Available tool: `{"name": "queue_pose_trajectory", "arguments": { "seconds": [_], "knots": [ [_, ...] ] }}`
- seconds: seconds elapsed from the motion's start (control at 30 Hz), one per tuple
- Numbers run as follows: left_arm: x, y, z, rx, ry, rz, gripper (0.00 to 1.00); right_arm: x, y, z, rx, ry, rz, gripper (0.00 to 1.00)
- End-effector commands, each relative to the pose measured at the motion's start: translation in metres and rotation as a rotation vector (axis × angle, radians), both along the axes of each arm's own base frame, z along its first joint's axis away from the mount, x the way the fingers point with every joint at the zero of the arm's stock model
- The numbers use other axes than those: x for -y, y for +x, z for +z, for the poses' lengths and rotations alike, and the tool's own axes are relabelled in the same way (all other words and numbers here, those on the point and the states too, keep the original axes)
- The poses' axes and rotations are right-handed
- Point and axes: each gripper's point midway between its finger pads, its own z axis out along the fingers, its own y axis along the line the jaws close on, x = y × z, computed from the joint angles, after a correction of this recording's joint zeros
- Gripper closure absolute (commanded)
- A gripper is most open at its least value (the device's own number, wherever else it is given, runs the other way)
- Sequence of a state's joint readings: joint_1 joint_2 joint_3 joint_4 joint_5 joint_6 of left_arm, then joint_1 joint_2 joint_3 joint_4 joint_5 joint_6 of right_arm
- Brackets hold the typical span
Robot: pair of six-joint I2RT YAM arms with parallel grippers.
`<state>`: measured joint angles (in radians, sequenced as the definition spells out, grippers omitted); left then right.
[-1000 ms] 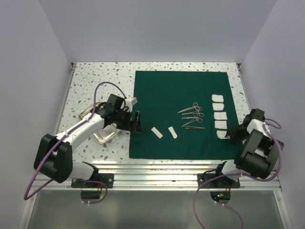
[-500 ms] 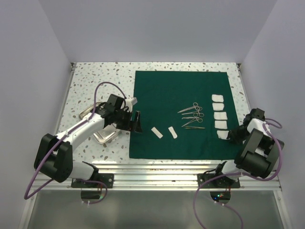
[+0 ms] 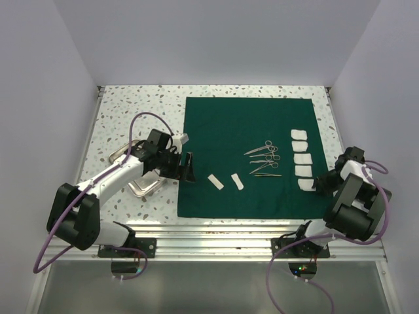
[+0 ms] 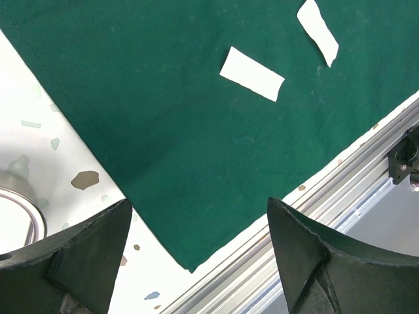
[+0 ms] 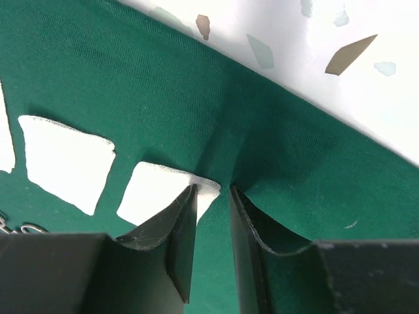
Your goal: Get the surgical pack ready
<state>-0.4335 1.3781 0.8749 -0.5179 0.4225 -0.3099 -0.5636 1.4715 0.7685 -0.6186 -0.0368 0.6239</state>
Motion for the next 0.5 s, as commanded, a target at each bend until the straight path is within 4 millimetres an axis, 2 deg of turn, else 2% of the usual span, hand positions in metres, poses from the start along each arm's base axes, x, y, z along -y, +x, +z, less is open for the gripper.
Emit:
{"name": "queue_pose_trajectory", "arguments": {
  "seconds": [0.0,0.27,0.47],
  "knots": [
    [0.002,0.006,0.002,0.036,0.000,-0.022,0.12,0.009,0.008,0.001,0.021,-0.032,-0.004,0.69],
    [0.002,0.005,0.001,0.034,0.002,-0.024,0.12,0.010,0.012,-0.005,0.030,-0.028,-0.014,0.72],
    [0.002,0.006,0.000,0.033,0.004,-0.023,0.12,0.014,0.019,0.002,0.052,-0.040,-0.016,0.75]
  ]
}}
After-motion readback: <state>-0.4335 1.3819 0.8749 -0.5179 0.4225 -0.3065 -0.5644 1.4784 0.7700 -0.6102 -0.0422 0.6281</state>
